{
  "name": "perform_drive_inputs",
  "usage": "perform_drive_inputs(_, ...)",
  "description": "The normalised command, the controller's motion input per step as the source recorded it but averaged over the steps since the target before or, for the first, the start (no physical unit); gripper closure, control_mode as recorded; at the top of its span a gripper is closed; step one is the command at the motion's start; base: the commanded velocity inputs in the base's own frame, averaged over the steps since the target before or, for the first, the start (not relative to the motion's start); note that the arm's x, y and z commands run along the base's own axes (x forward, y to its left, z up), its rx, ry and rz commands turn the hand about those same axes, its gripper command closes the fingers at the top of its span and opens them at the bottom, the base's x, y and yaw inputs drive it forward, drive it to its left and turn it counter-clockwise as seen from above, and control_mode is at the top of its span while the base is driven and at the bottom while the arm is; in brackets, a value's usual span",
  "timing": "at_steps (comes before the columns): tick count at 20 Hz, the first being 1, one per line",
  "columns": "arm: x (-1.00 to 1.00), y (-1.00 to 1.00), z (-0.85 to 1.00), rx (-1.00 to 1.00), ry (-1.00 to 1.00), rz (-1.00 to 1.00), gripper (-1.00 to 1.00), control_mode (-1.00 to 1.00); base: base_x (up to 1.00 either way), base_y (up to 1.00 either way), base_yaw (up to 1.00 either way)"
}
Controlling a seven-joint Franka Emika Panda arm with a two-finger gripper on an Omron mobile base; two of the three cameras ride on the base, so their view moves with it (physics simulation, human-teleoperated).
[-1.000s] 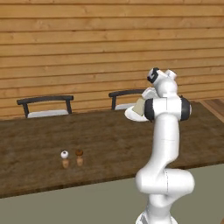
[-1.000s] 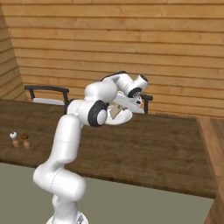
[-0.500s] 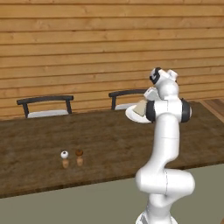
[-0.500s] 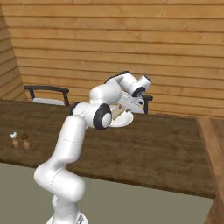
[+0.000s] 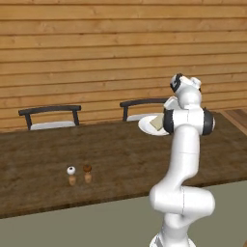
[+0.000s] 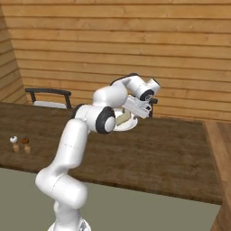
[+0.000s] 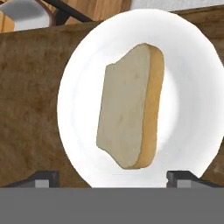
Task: Start the toaster. Once the lever pops up, take the bread to the plate on the dining counter.
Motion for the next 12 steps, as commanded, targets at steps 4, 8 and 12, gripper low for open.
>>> perform_drive_inputs(4, -0.10, -0.15, 0.01, -0.14, -0.06, 0.00, -1.00, -1.00, 0.00, 0.00, 0.00)
perform_drive_inputs(8, -0.10, -0.01, 0.09, -0.24, -0.09, 0.00, -1.00, -1.00, 0.00, 0.00, 0.00)
perform_drive_inputs(12, -0.68, 0.02, 0.56, -0.19, -0.15, 0.00, -1.00, -1.00, 0.00, 0.00, 0.00)
